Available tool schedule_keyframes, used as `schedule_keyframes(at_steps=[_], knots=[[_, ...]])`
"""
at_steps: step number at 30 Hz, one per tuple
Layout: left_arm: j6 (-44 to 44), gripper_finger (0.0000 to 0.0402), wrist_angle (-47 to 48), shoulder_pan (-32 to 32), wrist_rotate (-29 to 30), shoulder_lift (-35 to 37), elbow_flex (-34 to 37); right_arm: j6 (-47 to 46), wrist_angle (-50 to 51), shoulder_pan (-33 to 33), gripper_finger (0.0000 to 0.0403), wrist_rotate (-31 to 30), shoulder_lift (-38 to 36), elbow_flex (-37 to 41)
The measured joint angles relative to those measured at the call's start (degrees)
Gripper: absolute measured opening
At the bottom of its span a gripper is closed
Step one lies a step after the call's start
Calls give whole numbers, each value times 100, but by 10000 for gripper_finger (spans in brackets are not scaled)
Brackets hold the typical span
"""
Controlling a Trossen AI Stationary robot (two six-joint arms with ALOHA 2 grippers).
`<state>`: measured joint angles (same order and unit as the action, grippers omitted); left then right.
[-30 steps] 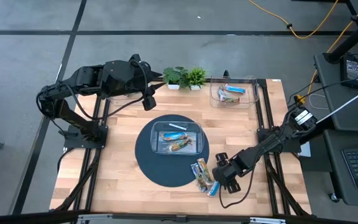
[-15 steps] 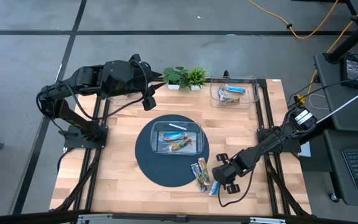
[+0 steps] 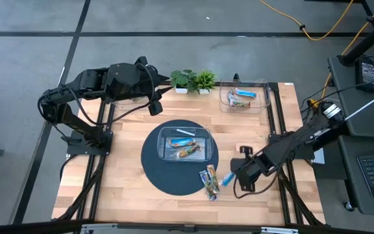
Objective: Pick and place Granola Bars by type
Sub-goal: Put the red granola bar into the top right transparent bin
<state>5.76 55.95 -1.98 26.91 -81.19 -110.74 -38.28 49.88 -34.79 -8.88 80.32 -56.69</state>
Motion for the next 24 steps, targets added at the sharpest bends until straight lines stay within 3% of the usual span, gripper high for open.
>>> schedule_keyframes(at_steps=[7, 17, 24], knots=[[317, 143, 34, 0, -230, 0, 0, -669, 615, 350, 39, -756, -595, -243], [1542, 143, 166, -136, -76, 0, 0, -624, 623, 1368, 36, -759, -689, -248], [1782, 143, 131, -717, -471, 0, 0, -428, 623, 2219, 30, -685, -701, -249]])
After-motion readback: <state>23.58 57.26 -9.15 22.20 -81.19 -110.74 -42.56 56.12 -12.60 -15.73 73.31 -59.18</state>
